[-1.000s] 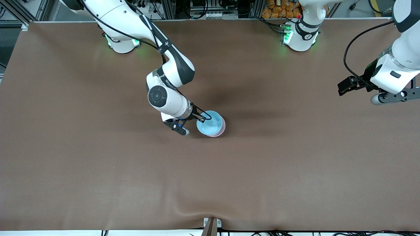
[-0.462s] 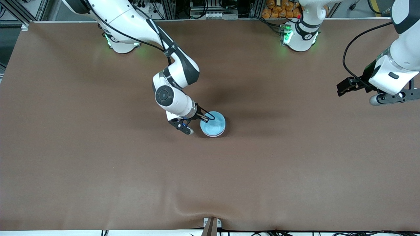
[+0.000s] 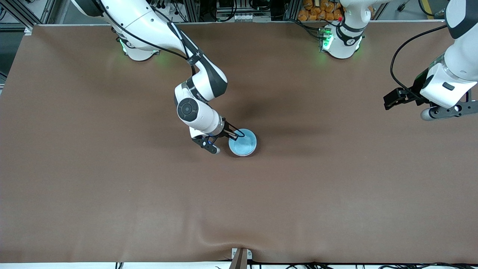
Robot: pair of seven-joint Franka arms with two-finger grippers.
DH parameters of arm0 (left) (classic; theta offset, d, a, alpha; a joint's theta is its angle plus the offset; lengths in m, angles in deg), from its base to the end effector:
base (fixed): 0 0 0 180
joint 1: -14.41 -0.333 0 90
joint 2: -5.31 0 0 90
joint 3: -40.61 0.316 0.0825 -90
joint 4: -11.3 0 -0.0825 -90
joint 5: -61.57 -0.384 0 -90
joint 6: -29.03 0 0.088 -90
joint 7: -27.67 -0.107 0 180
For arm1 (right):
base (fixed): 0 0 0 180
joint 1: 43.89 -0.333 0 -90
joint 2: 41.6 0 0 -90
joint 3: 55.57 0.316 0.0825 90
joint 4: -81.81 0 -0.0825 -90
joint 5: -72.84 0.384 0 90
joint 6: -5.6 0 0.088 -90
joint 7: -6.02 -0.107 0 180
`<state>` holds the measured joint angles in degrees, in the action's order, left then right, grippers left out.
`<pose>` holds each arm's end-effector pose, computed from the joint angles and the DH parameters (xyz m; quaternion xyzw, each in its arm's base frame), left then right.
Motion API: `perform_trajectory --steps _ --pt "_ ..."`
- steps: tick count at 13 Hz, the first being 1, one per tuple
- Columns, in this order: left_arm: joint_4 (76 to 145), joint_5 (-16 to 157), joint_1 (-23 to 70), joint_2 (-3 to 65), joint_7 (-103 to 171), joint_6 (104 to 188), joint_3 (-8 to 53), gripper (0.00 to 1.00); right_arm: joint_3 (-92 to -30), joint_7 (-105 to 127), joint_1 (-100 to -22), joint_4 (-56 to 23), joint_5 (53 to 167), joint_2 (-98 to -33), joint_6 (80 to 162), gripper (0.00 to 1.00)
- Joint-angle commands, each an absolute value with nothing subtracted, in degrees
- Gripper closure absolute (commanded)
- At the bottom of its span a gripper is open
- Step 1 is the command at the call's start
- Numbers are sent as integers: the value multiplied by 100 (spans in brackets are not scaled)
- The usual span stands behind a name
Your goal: Stack pink and blue bowls on white bowl
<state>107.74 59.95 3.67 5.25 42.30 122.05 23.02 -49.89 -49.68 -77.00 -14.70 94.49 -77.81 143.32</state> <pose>0.5509 -0.0633 0.5764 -0.9972 -0.0667 0.0262 0.0195 0.5403 0.4274 0.2427 -0.9439 0.2856 0.0897 0.1396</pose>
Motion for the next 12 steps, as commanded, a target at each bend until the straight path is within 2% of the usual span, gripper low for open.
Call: perform_trajectory --steps 1,5,7,10,12 --pt "10833 5973 290 452 4138 12254 2276 0 -5126 -4394 -7379 -1513 9411 -7256 13703 0" --pt "10833 5981 290 452 4129 12298 2268 0 -5126 -2856 -6273 -1566 9411 -6728 12604 0" --pt "10824 5981 290 443 4129 12368 2268 0 -5127 -1986 -5640 -1898 9402 -6316 12181 0" --pt "10824 6016 255 435 4129 12360 2276 0 -5135 -685 -4778 -2759 9184 -5498 12179 0" --pt "10815 6156 123 435 4120 12369 2250 0 -5135 -366 -4461 -3077 8536 -5015 12170 0"
